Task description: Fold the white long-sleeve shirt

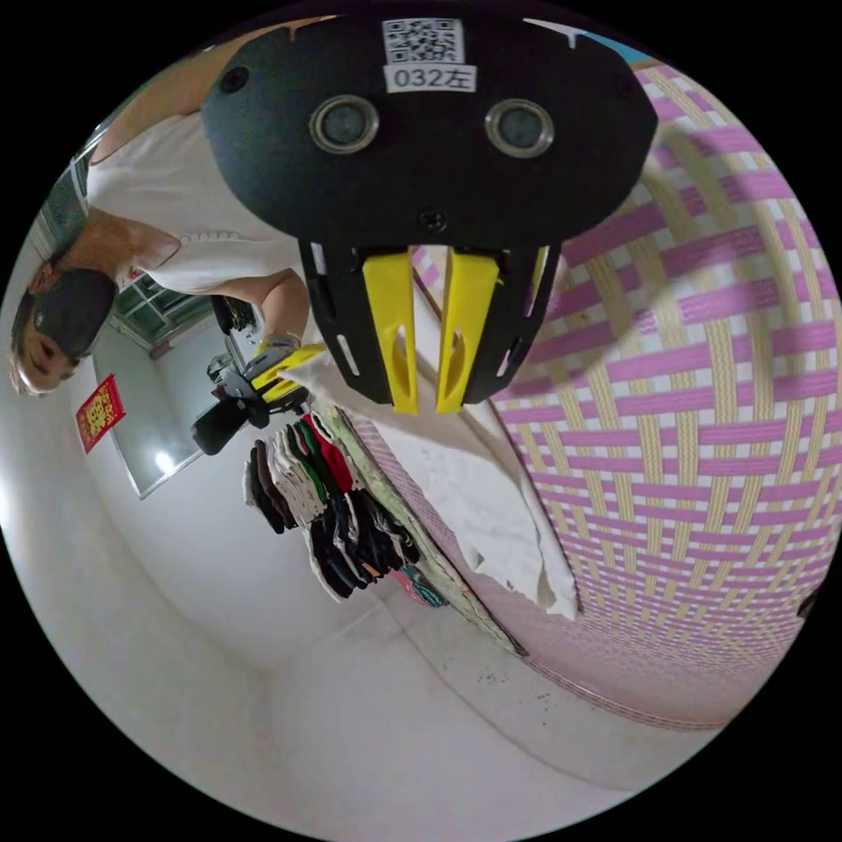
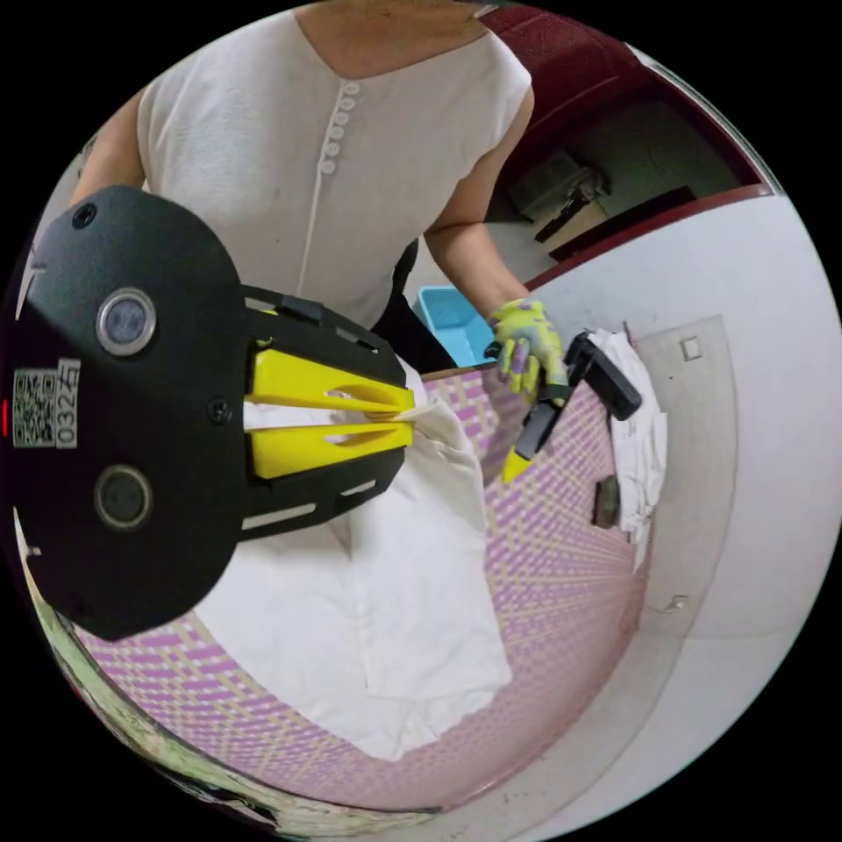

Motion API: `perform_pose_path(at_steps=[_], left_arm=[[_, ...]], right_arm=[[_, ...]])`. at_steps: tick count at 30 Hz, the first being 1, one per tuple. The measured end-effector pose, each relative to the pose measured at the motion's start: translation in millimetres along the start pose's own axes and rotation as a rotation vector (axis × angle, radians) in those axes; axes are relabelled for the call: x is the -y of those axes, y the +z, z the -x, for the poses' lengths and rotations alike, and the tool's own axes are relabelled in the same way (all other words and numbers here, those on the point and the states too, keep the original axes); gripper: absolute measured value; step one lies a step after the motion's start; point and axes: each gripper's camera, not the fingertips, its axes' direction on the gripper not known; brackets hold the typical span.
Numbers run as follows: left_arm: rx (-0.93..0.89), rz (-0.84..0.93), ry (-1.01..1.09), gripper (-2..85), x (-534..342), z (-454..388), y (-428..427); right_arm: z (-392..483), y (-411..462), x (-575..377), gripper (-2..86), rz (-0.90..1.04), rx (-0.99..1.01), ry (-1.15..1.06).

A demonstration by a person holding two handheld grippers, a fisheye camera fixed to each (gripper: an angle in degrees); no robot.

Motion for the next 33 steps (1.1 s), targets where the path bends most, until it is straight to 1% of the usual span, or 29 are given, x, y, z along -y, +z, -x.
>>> perform_pose_path(at_steps=[2, 3, 6, 8, 13, 15, 17, 19, 23, 27, 31, 33], left_arm=[[-0.006, 0.025, -0.020, 1.4, -1.8, 8.5, 5.4], [-0.009, 0.033, -0.021, 1.7, -1.7, 10.1, 7.2], [-0.041, 0.060, -0.037, 5.4, 3.1, 18.2, 15.2], [-0.098, 0.063, -0.044, 8.1, 12.4, 27.0, 19.0], [-0.240, 0.057, -0.080, 9.1, 28.7, 47.4, 30.3], [-0.232, 0.069, -0.093, 9.3, 33.9, 52.7, 37.2], [-0.185, 0.095, -0.121, 8.9, 43.1, 61.3, 48.3], [-0.200, 0.104, -0.131, 7.7, 52.0, 66.6, 55.7], [-0.196, 0.077, -0.092, 0.4, 67.9, 59.7, 54.1], [-0.164, 0.037, -0.056, -0.7, 61.1, 46.1, 40.2], [-0.125, 0.083, -0.106, -0.9, 50.6, 61.0, 48.8], [-0.136, 0.087, -0.124, -0.9, 47.6, 66.9, 52.9]], right_arm=[[-3.5, 15.2, -12.2, -0.7, -0.029, 0.085, 0.035], [-3.9, 16.0, -14.4, -0.7, -0.040, 0.093, 0.044], [3.5, 11.5, -19.0, -0.7, -0.071, 0.069, 0.035], [16.7, 6.1, -20.5, -0.7, -0.081, 0.059, -0.020], [36.9, 17.4, -25.1, -0.8, -0.049, 0.031, -0.081], [39.8, 28.2, -26.6, -0.8, -0.021, 0.014, -0.089], [39.0, 40.8, -27.6, -0.8, 0.011, 0.009, -0.093], [36.5, 45.5, -27.6, -0.7, 0.012, 0.021, -0.092], [39.6, 42.5, -27.3, -0.7, -0.017, 0.014, -0.108], [42.9, 43.8, -31.0, -0.7, -0.021, 0.011, -0.126], [28.4, 62.3, -34.4, -0.7, 0.012, 0.066, -0.111], [22.6, 69.2, -35.5, -0.7, 0.025, 0.084, -0.105]])
